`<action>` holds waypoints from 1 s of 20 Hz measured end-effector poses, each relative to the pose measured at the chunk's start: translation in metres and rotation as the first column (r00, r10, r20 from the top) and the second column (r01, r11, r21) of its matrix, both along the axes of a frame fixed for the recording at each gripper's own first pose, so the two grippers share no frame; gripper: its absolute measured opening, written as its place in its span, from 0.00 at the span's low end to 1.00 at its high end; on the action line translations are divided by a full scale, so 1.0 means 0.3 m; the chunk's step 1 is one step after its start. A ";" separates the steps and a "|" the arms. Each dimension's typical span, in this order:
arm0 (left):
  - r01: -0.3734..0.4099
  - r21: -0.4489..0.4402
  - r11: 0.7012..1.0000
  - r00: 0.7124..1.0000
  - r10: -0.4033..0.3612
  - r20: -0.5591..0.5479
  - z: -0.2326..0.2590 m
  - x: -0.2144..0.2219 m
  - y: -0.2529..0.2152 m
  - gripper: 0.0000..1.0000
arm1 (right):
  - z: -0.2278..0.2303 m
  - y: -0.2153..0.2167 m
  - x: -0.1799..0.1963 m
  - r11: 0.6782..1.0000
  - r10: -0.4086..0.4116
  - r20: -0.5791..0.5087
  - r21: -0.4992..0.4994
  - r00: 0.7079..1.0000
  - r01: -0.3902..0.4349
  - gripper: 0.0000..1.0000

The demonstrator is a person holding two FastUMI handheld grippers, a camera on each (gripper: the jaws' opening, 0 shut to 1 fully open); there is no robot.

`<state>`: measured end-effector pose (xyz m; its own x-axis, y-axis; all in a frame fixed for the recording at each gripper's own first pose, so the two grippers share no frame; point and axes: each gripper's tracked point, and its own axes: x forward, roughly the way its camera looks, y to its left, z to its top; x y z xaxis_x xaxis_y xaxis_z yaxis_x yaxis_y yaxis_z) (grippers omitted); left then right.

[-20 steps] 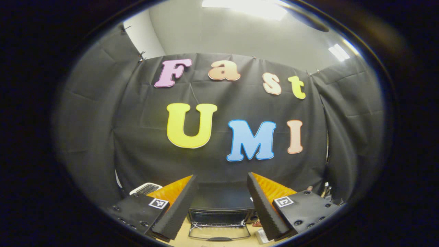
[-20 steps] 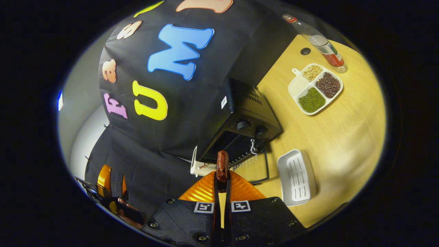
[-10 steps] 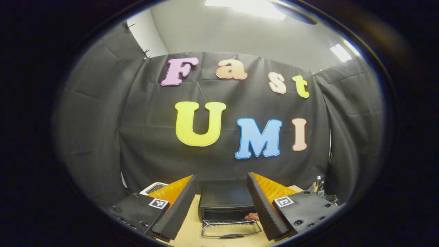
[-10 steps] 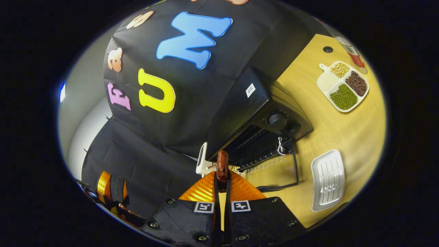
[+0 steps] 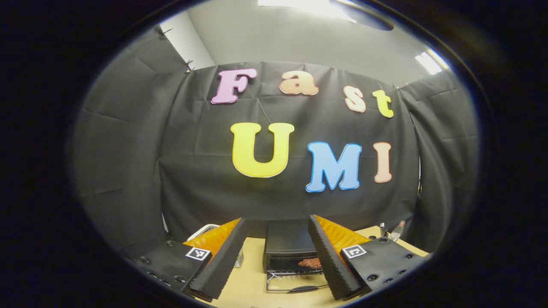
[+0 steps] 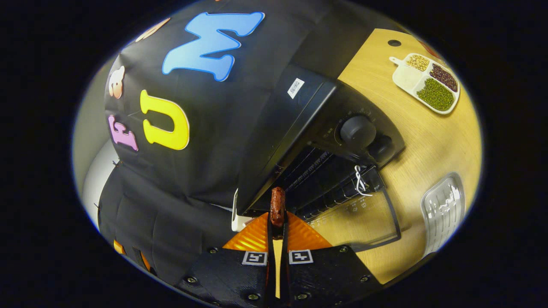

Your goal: Open the electric oven with the left hand, put the food in, and close the electric oven.

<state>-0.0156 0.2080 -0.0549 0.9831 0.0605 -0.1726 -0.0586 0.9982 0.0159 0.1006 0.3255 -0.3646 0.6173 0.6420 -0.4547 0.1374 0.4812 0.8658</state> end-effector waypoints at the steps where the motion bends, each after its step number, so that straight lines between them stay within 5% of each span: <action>1: -0.005 0.000 1.000 1.000 0.005 -0.004 -0.006 -0.005 0.013 0.99 | -0.011 0.014 0.022 0.999 -0.029 0.000 0.017 1.000 0.029 0.04; 13: -0.052 0.007 0.999 0.997 0.052 -0.048 -0.064 -0.017 0.171 0.99 | -0.200 0.040 0.200 0.943 -0.322 -0.090 0.059 0.942 0.328 0.05; 20: -0.038 -0.008 0.999 0.998 0.037 -0.053 -0.091 0.031 0.188 0.99 | -0.310 0.037 0.227 0.933 -0.359 -0.204 -0.075 0.911 0.351 0.20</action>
